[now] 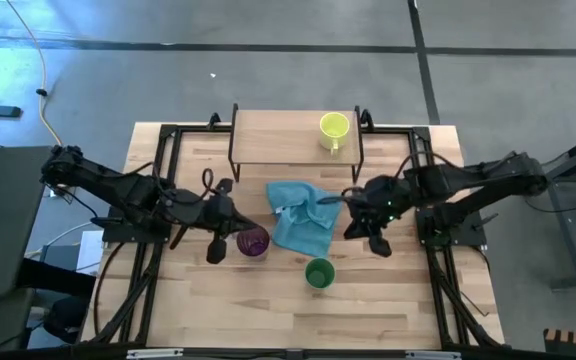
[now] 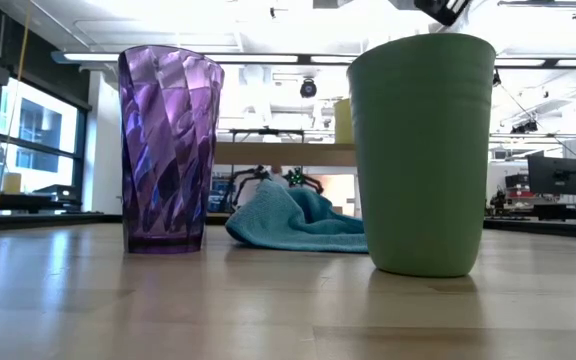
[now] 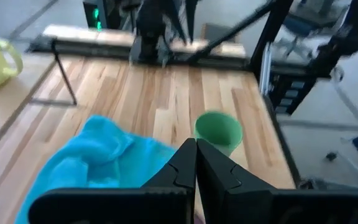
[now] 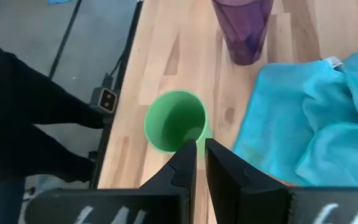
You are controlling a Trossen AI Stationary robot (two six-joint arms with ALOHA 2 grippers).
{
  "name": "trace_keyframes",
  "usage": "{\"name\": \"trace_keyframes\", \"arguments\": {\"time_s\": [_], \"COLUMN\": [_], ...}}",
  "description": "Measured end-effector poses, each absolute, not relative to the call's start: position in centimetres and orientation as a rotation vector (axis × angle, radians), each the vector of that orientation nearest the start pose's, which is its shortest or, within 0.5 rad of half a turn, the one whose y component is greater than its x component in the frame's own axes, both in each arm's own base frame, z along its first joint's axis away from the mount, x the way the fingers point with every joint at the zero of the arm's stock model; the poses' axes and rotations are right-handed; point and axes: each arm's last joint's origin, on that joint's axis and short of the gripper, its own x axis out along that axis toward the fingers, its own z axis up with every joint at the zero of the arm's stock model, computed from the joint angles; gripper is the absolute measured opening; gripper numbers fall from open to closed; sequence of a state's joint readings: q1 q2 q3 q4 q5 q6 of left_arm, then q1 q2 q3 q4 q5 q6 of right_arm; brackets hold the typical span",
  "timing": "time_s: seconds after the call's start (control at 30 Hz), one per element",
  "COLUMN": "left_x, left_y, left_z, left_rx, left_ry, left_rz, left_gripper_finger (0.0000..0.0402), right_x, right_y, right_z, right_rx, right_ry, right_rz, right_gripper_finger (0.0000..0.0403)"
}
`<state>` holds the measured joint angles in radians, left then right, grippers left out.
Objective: Stack small to large cups/mugs on shelf
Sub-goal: Put the green cup on the shelf
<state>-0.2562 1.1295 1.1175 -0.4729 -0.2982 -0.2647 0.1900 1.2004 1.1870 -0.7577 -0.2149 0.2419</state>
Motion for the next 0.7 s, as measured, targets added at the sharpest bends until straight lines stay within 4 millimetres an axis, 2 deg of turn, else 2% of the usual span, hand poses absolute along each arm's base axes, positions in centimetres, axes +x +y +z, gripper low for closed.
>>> {"name": "trace_keyframes", "arguments": {"time_s": [0.2,0.37,0.5,0.7], "left_x": [22.9,22.7,22.5,21.8], "left_y": [-5.1,-5.0,-4.9,-4.6], "left_z": [35.1,34.7,34.4,34.1], "left_rx": [-0.116,-0.101,-0.086,-0.103], "left_ry": [0.503,0.539,0.575,0.626], "left_rz": [0.115,0.132,0.175,0.206], "left_gripper_finger": [0.0001,0.0001,0.0001,0.0001], "right_x": [23.6,23.7,24.0,24.8], "right_y": [6.4,6.9,7.0,7.2], "right_z": [31.7,29.5,28.2,27.6], "right_rx": [0.228,0.287,0.34,0.361], "right_ry": [0.802,0.829,0.828,0.801], "right_rz": [0.228,0.202,0.185,0.187], "right_gripper_finger": [0.0025,0.0031,0.0051,0.009]}}
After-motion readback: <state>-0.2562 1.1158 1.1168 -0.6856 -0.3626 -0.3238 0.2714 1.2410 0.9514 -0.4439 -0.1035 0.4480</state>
